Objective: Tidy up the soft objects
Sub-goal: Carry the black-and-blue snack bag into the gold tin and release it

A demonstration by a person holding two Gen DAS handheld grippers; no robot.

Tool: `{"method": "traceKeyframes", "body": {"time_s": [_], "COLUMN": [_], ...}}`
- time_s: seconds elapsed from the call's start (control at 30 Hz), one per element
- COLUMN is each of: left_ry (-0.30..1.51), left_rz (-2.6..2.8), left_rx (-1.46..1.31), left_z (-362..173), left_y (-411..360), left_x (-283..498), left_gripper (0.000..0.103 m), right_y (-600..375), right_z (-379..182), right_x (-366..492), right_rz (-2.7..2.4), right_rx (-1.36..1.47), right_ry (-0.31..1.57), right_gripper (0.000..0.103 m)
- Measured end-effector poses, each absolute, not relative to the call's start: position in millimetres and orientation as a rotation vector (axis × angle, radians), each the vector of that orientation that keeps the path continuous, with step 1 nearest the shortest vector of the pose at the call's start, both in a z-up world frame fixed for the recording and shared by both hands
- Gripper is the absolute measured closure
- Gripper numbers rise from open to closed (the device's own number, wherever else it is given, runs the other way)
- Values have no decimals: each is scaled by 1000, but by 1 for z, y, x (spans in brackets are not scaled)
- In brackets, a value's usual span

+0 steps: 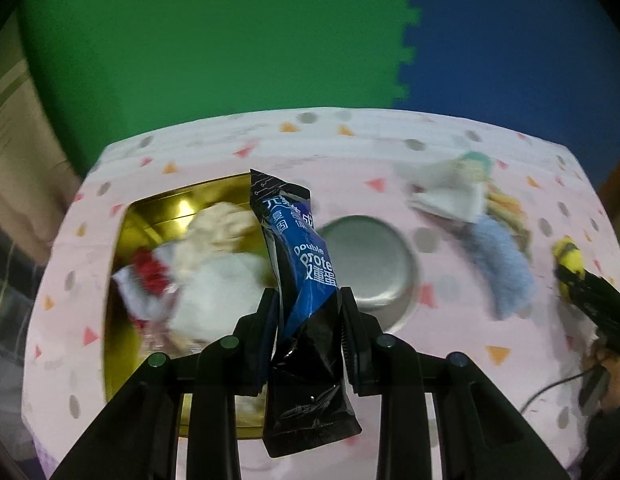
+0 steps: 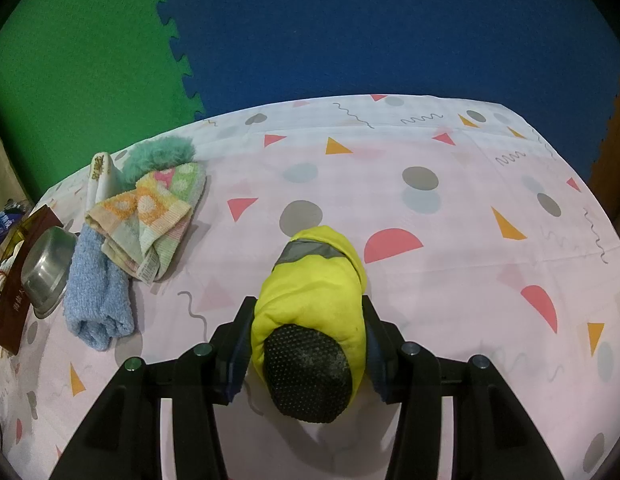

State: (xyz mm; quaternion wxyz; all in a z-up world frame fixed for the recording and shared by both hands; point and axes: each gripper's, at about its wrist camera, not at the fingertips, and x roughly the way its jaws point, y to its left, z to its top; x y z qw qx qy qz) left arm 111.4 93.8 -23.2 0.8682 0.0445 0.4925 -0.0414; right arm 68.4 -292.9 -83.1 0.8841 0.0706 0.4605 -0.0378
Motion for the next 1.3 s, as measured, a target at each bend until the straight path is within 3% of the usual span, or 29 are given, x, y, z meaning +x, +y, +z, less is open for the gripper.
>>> {"method": "traceKeyframes", "body": {"time_s": [0.47,0.93,1.2,1.3], "left_ry": [1065,1070,1061,1057], "left_rz": [54,24,24,20], "left_rx": [53,4,34,45], "left_z": [-58,-77,-74,-71], "left_y": [183,212,210,208], "left_x": [129,135,131,129], "left_gripper": [76,74,69,60], "right_y": [-288,-286,-284,-284], "right_z": [-84,-83,-83,-84], "right_x": [69,69,70,70], "right_rz": [-89,-96,-100,-100], "right_rx": [105,89,80,78], "right_ry": [968,971,974,974], "right_gripper": [52,52,51,51]}}
